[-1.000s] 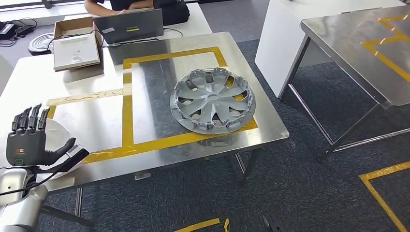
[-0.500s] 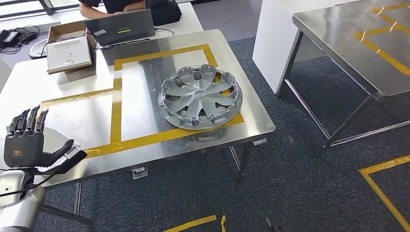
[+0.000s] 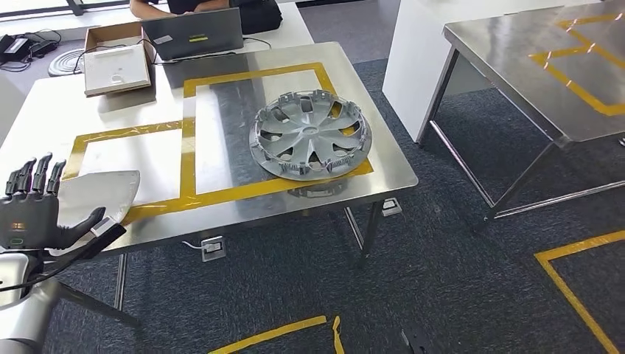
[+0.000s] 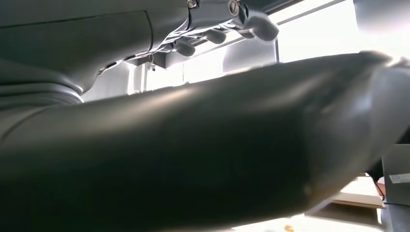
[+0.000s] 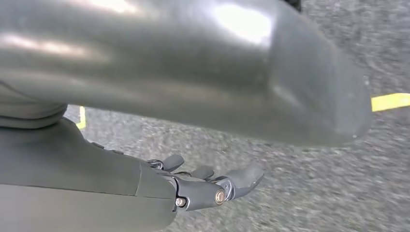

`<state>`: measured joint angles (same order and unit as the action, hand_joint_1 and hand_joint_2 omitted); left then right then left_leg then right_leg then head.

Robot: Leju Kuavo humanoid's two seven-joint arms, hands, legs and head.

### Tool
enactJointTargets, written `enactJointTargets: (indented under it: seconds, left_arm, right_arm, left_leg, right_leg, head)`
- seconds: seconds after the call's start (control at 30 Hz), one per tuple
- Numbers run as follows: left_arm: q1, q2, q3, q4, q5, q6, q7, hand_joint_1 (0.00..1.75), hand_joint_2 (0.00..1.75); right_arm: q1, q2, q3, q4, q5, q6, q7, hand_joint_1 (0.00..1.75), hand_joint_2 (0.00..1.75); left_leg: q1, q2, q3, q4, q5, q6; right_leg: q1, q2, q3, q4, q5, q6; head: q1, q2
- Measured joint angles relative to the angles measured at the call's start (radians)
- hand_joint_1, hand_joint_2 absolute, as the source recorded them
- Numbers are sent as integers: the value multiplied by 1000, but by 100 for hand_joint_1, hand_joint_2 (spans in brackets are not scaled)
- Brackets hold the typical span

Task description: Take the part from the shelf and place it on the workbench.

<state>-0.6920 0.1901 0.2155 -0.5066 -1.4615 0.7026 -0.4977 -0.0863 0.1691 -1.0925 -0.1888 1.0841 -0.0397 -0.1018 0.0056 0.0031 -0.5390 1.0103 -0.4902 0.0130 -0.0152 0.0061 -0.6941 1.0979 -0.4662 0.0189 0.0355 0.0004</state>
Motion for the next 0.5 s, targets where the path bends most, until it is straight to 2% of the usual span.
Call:
enactJointTargets:
  seconds: [0.07, 0.1, 0.13, 0.17, 0.2, 0.23, 0.3, 0.33, 0.37, 0.43, 0.47, 0.5]
  left_arm:
    - [-3, 0, 0, 3, 0, 0, 4, 0, 0]
    - [-3, 0, 0, 5, 0, 0, 6, 0, 0]
    - [-3, 0, 0, 7, 0, 0, 7, 0, 0]
    - [-2, 0, 0, 9, 1, 0, 7, 0, 0]
    - [-2, 0, 0, 10, 1, 0, 7, 0, 0]
    - [-2, 0, 0, 11, 2, 0, 7, 0, 0]
    - [-3, 2, 0, 10, 4, 0, 7, 0, 0]
    - [-4, 3, 0, 10, 4, 0, 6, 0, 0]
    - [-5, 5, 0, 10, 4, 0, 6, 0, 0]
    - [-6, 7, 0, 11, 4, 0, 5, 0, 0]
    - [-6, 8, 0, 12, 5, 0, 5, 0, 0]
    - [-6, 10, 0, 12, 5, 0, 5, 0, 0]
  right_arm:
    - [-1, 1, 0, 0, 1, -1, 0, 0, 0]
    - [-1, 1, 0, 0, 0, -2, 0, 0, 0]
    - [-1, 1, 0, 0, -1, -2, -1, 0, 0]
    - [-2, 1, 0, 0, -3, -2, -1, 0, 0]
    - [-2, 1, 0, 0, -6, -3, -2, 0, 0]
    - [-3, 1, 0, 0, -8, -4, -4, 0, 0]
    - [-6, 2, 0, 0, -9, -5, -6, 0, 0]
    - [-7, 2, 0, 0, -10, -6, -7, 0, 0]
    - [-7, 2, -1, 0, -10, -6, -7, 0, 0]
    - [-7, 4, -1, 0, -12, -7, -6, 0, 0]
    - [-7, 5, -2, 0, -13, -8, -6, 0, 0]
    - [-8, 5, -2, 0, -14, -9, -6, 0, 0]
  left_leg:
    - [-2, 2, -27, 1, 21, 7]
    - [-2, 2, -41, 3, 31, 7]
    - [-3, 3, -55, 6, 40, 7]
    - [-3, 3, -69, 9, 48, 5]
    - [-2, 3, -83, 14, 56, 3]
    - [-2, 3, -96, 20, 63, 0]
    - [-3, 3, -115, 29, 75, -11]
    - [-4, 4, -117, 32, 81, -17]
    - [-4, 4, -118, 31, 88, -23]
    - [-2, 2, -118, 30, 96, -35]
    - [-1, 1, -125, 39, 83, -40]
    - [0, 0, -136, 62, 54, -45]
  right_leg:
    - [0, -1, -36, 124, -94, 7]
    - [0, -2, -47, 182, -119, 9]
    - [0, -2, -46, 215, -121, 10]
    - [0, -2, -31, 218, -105, 11]
    - [0, -2, 5, 181, -78, 10]
    - [0, -2, 52, 118, -61, 8]
    - [3, -1, 140, -10, -61, -3]
    - [5, -1, 159, -42, -72, -10]
    - [8, 0, 164, -53, -76, -18]
    - [8, -2, 154, -54, -61, -33]
    - [8, -3, 147, -56, -51, -41]
    - [6, -5, 137, -58, -40, -48]
  head:
    - [4, 0]
    - [4, 0]
    - [4, 0]
    - [4, 0]
    - [4, 0]
    - [5, 0]
    - [5, 0]
    - [6, 0]
    - [6, 0]
    - [8, 0]
    - [7, 0]
    - [6, 0]
